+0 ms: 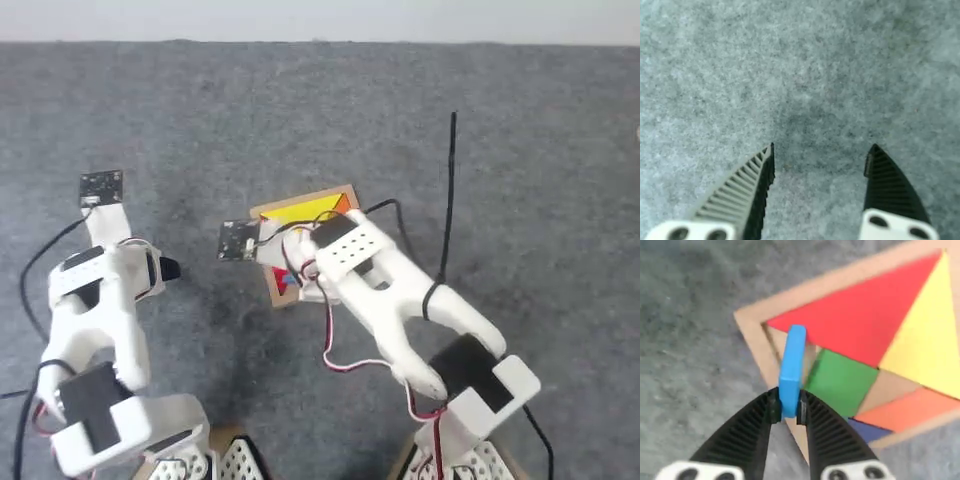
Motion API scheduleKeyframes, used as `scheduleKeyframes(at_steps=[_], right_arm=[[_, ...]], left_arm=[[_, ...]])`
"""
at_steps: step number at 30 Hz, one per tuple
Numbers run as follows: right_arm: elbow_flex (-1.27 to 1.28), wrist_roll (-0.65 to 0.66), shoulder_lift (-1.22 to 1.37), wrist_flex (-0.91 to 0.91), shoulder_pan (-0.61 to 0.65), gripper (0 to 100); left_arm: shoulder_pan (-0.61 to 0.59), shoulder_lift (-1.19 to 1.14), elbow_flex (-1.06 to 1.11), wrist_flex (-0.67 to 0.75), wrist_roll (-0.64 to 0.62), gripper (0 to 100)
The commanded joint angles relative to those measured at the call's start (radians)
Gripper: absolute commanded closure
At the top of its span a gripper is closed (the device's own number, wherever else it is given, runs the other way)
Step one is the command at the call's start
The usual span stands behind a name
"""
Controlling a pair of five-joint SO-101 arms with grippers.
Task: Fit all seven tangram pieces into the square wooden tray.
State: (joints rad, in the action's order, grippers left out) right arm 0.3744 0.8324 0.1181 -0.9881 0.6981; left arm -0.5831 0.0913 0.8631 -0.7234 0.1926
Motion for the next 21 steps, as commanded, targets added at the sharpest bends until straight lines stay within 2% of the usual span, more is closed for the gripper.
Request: scheduleKeyframes(at_steps=[1,7,21], right_arm=[[-0.051,0.012,-0.012,0.008,-0.035,99.1],[-0.046,0.012,-0.002,0.015,0.004,99.1],[-0.051,0.012,-0.005,0.013,-0.001,98.8]], left_arm=[[0.009,0.0,-0.03,0.009,-0.006,72],[0.009,0.0,-0.03,0.009,-0.006,72],[0.009,0.0,-0.03,0.009,-0.006,72]])
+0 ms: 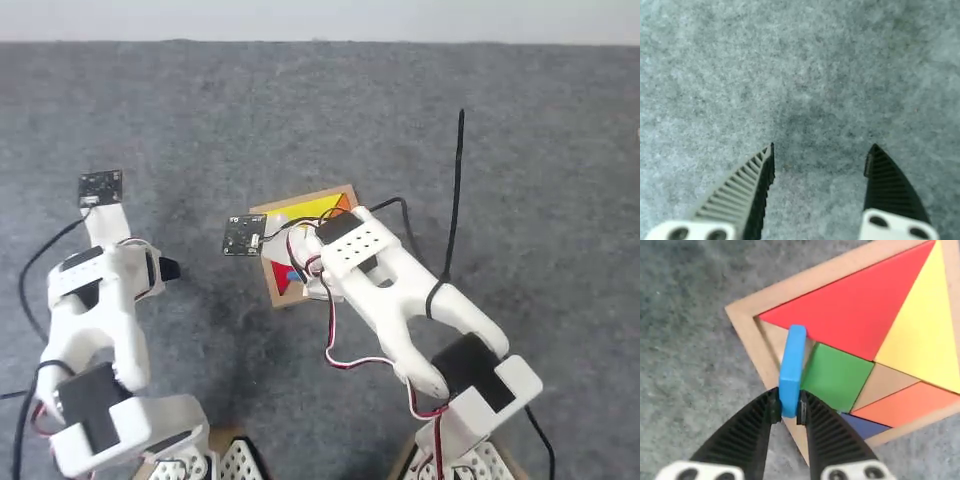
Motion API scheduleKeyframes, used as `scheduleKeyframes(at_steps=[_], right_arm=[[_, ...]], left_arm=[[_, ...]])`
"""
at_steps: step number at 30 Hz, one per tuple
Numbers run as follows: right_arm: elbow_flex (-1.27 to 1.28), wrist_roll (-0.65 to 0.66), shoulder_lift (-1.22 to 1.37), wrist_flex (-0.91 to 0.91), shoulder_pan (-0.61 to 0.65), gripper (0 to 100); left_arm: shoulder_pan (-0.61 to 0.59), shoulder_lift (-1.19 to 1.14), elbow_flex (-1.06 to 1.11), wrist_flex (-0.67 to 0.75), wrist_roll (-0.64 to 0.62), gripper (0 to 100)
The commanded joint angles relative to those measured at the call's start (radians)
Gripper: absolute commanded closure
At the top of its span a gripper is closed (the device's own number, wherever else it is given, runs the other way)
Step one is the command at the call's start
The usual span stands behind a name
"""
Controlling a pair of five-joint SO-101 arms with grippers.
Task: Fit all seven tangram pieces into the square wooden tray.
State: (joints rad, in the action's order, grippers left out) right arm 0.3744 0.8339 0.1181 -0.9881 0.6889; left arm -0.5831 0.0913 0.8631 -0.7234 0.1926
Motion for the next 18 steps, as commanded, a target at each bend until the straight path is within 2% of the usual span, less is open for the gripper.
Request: scheduleKeyframes(at_steps=[1,5,13,18], right_arm=[[-0.051,0.011,-0.005,0.013,0.01,98.8],[-0.046,0.009,-0.002,0.015,0.015,96.9],[-0.051,0.003,-0.002,0.016,0.01,74.5],[-0.052,-0.009,-0.002,0.068,0.004,72.7]], left_arm=[[0.009,0.0,-0.03,0.009,-0.006,72],[0.009,0.0,-0.03,0.009,-0.006,72],[0.009,0.0,-0.03,0.009,-0.006,72],[0.009,0.0,-0.03,0.009,-0.006,72]])
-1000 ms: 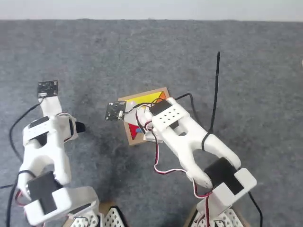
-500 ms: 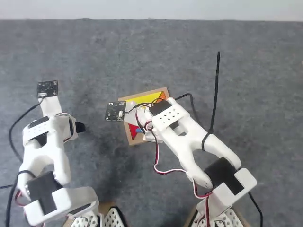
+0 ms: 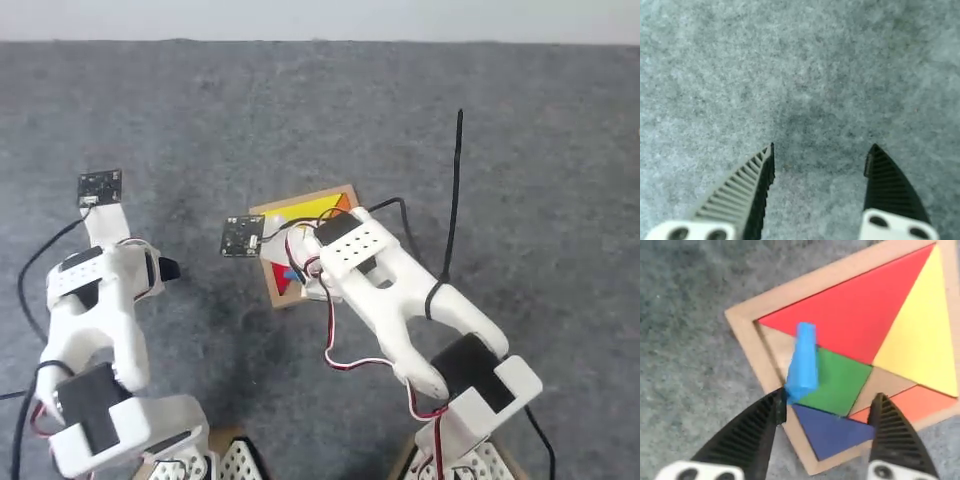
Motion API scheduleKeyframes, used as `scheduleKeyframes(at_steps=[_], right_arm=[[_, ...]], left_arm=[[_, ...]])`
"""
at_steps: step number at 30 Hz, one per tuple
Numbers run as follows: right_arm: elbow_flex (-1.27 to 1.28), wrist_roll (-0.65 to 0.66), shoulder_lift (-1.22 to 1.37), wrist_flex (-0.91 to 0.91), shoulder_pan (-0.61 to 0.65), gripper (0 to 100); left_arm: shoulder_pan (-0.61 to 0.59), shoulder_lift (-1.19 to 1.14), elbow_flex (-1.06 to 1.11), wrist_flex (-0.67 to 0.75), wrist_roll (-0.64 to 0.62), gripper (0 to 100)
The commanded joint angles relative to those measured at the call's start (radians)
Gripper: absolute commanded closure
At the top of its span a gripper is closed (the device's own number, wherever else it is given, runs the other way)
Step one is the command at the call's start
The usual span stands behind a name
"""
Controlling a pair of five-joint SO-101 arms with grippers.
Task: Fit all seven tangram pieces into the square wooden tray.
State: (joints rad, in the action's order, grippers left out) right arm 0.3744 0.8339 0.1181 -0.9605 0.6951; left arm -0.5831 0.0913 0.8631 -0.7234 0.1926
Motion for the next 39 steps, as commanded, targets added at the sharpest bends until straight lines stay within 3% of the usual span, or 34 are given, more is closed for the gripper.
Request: scheduleKeyframes(at_steps=[1,13,19,23,29,39], right_arm=[[-0.052,-0.035,-0.002,0.061,-0.007,72.7],[-0.089,-0.124,-0.012,0.122,-0.104,72.8],[-0.115,-0.376,0.002,0.206,-0.113,72.8],[-0.12,-0.44,0.082,0.272,-0.082,72.8],[-0.161,-0.44,0.199,0.265,-0.056,72.8],[-0.18,-0.443,0.174,0.228,-0.041,72.8]], left_arm=[[0.009,0.0,-0.03,0.009,-0.006,72],[0.011,0.0,-0.03,0.009,-0.006,72],[0.011,0.0,-0.03,0.009,-0.006,72],[0.011,0.0,-0.03,0.009,-0.006,72],[0.011,0.0,-0.03,0.009,-0.006,72],[0.011,0.0,-0.03,0.009,-0.006,72]])
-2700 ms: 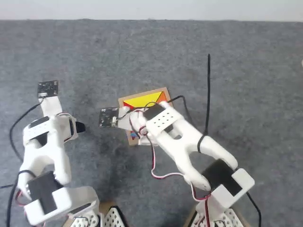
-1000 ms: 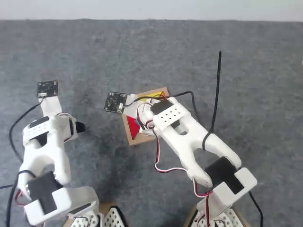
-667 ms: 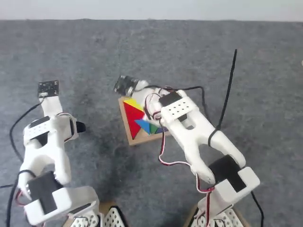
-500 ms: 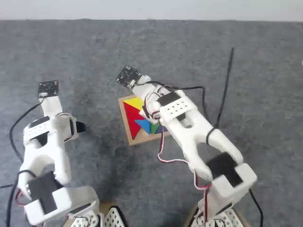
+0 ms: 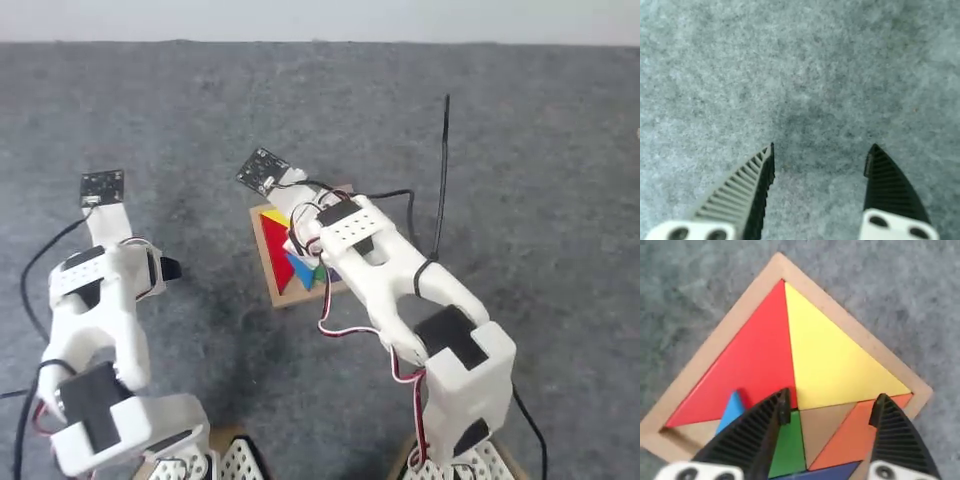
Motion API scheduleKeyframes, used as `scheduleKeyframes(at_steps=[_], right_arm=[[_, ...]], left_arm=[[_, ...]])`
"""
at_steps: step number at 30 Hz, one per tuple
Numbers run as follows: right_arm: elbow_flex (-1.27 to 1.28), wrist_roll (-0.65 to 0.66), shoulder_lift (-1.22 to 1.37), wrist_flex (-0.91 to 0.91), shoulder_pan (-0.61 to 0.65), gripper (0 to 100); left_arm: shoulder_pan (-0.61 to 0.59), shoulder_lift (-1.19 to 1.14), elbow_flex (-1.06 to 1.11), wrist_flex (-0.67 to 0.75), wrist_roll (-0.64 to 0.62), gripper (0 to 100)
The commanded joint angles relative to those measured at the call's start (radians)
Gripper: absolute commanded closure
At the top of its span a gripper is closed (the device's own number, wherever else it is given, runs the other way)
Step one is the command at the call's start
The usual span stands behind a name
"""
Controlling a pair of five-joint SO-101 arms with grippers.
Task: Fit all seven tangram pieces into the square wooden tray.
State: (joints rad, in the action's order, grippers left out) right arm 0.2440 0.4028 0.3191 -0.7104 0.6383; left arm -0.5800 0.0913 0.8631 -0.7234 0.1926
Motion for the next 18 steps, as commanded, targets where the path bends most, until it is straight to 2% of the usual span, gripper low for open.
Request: scheduleKeyframes(at_steps=[1,4,6,11,14,18], right_arm=[[-0.051,-0.012,-0.051,-0.056,0.012,72.9],[-0.026,-0.037,-0.186,-0.183,-0.008,72.9],[0.049,-0.066,-0.318,-0.188,-0.019,72.9],[0.377,-0.06,-0.613,-0.041,0.03,72.9],[0.486,-0.057,-0.665,-0.01,0.074,72.9],[0.502,-0.057,-0.602,-0.001,0.119,72.9]], left_arm=[[0.008,0.0,-0.03,0.009,-0.006,72],[0.008,0.0,-0.03,0.009,-0.006,72],[0.008,0.0,-0.03,0.009,-0.006,72],[0.008,0.0,-0.03,0.011,-0.005,72],[0.008,0.0,-0.03,0.011,-0.005,72],[0.008,0.0,-0.03,0.011,-0.005,72]])
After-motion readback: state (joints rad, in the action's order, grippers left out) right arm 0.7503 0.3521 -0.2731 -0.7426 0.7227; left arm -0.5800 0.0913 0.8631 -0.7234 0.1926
